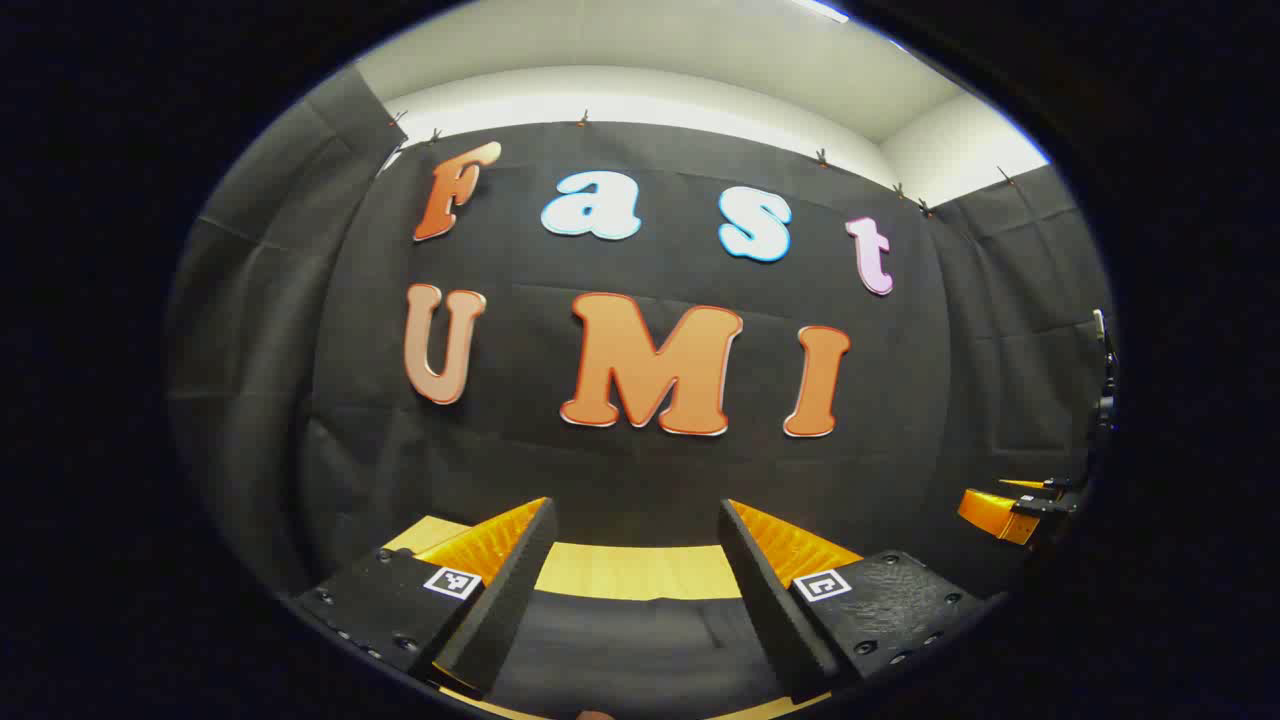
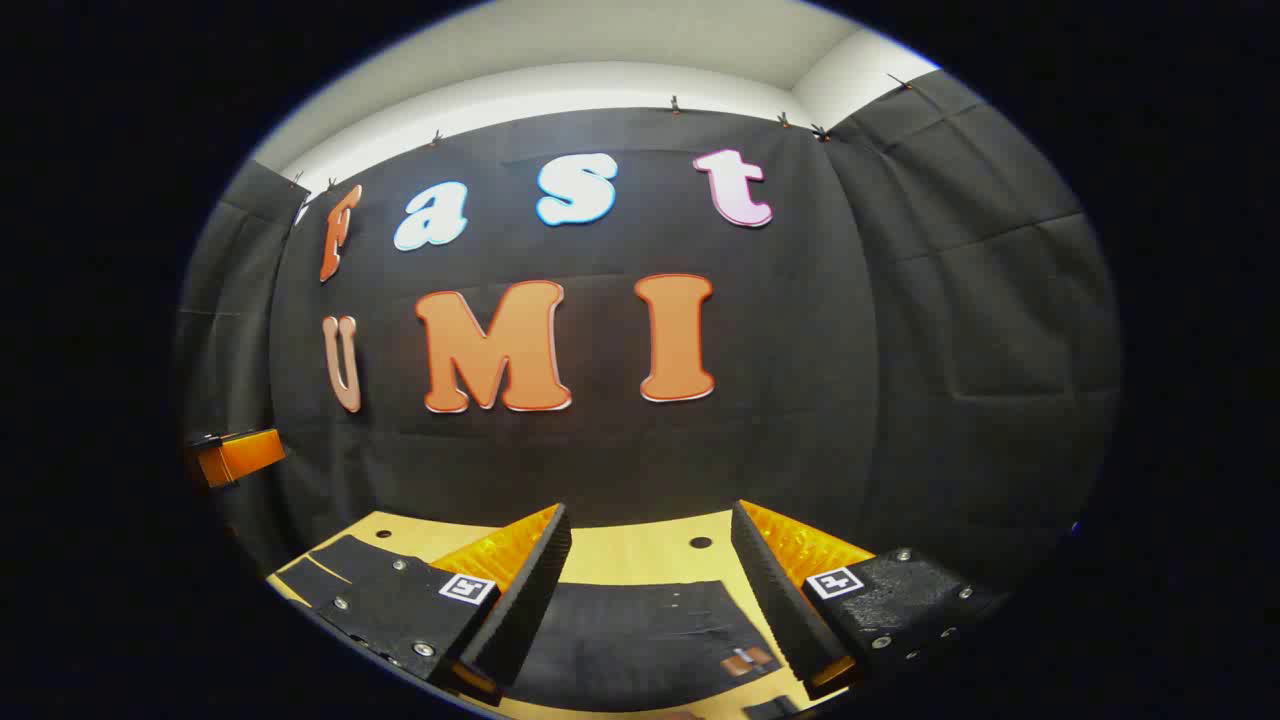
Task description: Grasp the waist and the cuffs of the jeans and fold them to make the two legs overlap; first hold the waist and fold one-third of the jeans toward the cuffs, then hold the cuffs and fold the remaining one-third in the same direction to finish folding.
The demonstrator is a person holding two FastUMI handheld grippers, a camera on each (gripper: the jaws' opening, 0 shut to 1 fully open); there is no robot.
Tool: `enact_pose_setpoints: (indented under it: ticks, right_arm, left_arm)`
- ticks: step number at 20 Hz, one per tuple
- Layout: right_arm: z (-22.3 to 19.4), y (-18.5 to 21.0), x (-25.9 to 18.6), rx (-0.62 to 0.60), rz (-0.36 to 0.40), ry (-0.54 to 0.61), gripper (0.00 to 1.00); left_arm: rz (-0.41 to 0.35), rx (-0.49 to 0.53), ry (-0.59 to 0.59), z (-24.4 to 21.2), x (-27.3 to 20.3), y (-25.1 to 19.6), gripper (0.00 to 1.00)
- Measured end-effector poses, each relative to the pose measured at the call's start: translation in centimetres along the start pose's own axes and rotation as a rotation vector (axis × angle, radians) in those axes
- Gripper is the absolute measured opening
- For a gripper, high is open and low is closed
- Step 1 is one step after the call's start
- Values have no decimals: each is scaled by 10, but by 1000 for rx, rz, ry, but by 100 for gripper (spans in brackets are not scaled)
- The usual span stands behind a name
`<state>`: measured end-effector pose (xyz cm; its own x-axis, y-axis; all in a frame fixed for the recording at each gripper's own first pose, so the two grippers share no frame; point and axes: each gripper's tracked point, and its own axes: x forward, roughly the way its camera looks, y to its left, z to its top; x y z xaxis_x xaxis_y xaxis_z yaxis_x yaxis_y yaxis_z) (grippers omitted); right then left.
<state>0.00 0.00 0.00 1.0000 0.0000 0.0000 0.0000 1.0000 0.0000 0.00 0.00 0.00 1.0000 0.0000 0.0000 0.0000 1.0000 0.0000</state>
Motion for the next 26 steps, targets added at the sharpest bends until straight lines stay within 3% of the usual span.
enact_pose_setpoints:
  ticks: [3,7,10,14,20,26]
  right_arm:
    - [1,41,-5,-49,49,11,100]
    - [-1,69,1,-102,110,40,100]
    - [2,70,12,-106,137,44,100]
    - [-3,61,30,-118,156,56,100]
    - [-7,75,65,-76,182,82,100]
    - [-20,100,82,-47,116,93,98]
  left_arm:
    - [27,46,-37,18,-17,54,95]
    - [151,56,-54,29,-29,117,94]
    - [220,34,-45,31,-29,142,97]
    - [307,94,-36,29,-28,162,95]
    - [322,66,-10,13,-16,167,97]
    - [296,11,94,-22,6,223,97]
